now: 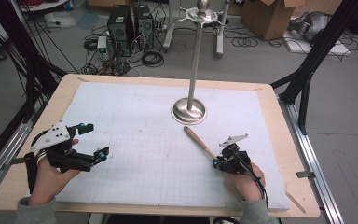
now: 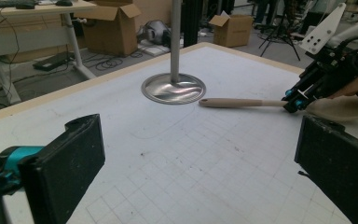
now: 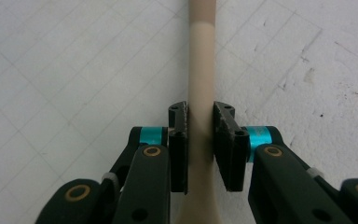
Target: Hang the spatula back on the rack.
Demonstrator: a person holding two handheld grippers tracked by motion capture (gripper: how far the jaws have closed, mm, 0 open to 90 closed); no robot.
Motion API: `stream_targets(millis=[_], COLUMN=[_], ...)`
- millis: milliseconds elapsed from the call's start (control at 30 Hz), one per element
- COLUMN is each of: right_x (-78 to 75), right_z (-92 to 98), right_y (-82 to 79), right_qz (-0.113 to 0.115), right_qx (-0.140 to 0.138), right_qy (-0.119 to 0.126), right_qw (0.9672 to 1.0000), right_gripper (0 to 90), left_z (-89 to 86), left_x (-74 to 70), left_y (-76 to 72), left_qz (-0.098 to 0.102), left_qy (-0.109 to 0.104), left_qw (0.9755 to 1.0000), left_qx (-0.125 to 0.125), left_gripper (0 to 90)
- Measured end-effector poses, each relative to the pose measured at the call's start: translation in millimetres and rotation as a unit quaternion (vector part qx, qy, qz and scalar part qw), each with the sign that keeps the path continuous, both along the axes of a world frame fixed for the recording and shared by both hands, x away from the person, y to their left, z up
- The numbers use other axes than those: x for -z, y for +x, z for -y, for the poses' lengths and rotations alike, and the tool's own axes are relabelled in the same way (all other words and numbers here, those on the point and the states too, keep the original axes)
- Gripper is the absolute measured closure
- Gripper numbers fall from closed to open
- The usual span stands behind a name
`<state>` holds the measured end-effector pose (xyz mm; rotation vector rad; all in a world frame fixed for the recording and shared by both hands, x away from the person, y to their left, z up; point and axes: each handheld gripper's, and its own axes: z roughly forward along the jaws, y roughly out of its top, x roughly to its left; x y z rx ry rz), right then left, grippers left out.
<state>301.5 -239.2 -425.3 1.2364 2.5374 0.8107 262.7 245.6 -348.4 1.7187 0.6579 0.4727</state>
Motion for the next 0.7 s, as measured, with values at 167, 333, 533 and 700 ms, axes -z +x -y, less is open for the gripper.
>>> stream_targets(millis=[167, 333, 533, 700], right_x=[-0.2, -0.4, -3.8, -12.6], right_z=[-1.3, -0.7, 3.0, 8.4], right_y=[-0.5, -1.4, -3.3, -5.2], right_qz=[0.003, 0.007, 0.016, 0.029], right_qx=[-0.004, -0.008, -0.006, -0.004], right_qy=[-0.003, -0.002, 0.011, 0.037], right_qw=[1.0000, 0.9999, 0.9998, 0.9989], right_gripper=[77.8, 77.9, 78.1, 78.1], left_z=[0.3, 1.4, 1.4, -0.6], left_x=[-1.0, -1.5, -1.5, -2.3], left_y=[-0.1, 0.4, 1.3, -0.1], left_qz=[0.002, 0.002, 0.001, 0.003], left_qy=[-0.001, 0.000, -0.002, -0.003], left_qw=[1.0000, 1.0000, 1.0000, 1.0000], left_qx=[0.000, 0.002, 0.003, -0.001], left_gripper=[1.9, 1.9, 1.9, 1.9])
